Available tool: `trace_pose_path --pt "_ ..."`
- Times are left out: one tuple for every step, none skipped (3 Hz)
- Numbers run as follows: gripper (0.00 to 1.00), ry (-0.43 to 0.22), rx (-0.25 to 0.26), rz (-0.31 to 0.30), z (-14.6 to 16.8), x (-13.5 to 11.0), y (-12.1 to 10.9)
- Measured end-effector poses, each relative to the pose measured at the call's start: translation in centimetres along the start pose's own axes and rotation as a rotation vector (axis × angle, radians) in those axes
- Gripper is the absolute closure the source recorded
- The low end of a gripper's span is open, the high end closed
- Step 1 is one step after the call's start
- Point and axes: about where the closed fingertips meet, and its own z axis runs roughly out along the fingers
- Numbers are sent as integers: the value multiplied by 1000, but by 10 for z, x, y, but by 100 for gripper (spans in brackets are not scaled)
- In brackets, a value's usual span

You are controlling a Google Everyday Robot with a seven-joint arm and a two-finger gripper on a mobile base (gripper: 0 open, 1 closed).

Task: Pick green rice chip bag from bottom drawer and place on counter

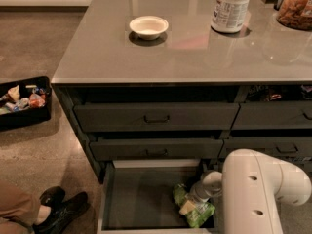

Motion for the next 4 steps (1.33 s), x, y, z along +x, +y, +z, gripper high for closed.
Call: trace_pose_path --pt "42 -21 -8 0 5 0 2" --pt "65 -43 11 -9 -11 -2 1" --pt "88 -70 45 -62 -48 -8 5" --pt "100 -92 93 -129 -105 -16 16"
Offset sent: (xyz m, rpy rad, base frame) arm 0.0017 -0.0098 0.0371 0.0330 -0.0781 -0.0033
